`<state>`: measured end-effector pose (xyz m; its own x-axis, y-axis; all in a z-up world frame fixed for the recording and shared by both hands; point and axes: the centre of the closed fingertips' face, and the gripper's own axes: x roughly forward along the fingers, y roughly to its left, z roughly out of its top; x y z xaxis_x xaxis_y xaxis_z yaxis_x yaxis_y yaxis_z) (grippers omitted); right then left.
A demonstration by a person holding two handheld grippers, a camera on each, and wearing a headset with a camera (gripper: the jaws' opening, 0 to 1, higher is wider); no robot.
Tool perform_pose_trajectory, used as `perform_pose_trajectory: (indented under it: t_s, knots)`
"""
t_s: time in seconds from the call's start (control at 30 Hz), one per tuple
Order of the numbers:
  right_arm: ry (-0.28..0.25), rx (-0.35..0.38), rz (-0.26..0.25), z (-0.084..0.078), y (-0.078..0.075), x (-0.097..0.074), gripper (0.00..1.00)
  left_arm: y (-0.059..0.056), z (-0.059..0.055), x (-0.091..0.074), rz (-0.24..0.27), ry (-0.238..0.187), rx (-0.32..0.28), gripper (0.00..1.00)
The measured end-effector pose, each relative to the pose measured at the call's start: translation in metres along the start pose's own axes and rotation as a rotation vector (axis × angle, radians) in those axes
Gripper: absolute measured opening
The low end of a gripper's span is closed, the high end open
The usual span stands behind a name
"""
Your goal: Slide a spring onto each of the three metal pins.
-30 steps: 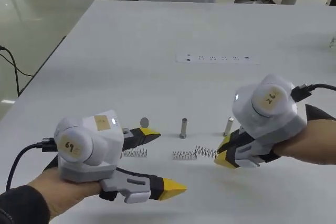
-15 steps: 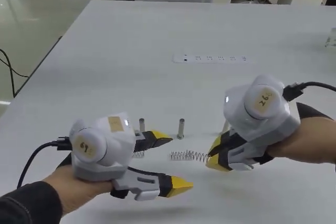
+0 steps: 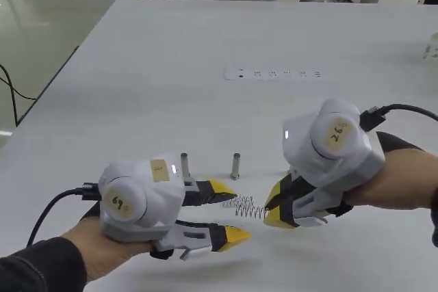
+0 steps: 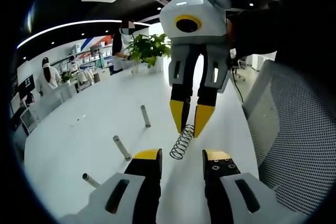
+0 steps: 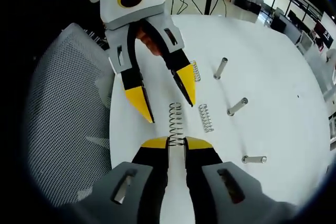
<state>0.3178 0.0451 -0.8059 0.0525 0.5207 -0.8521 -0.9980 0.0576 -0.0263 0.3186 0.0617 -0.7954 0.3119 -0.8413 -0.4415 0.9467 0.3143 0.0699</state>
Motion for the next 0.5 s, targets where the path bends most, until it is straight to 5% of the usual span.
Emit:
perform_pose_trajectory:
  t_s: [0.27,0.5]
  knots:
    - [0.015,-0.049,0.045,-0.001,0.009,0.001,0.13,-0.006,-0.002,0.002,-0.026,0.006,0.024,0.12]
    - [0.039,-0.098,0.084,-0.005,0.016,0.001,0.13,-0.015,-0.005,0.003,-0.067,0.021,0.029,0.09]
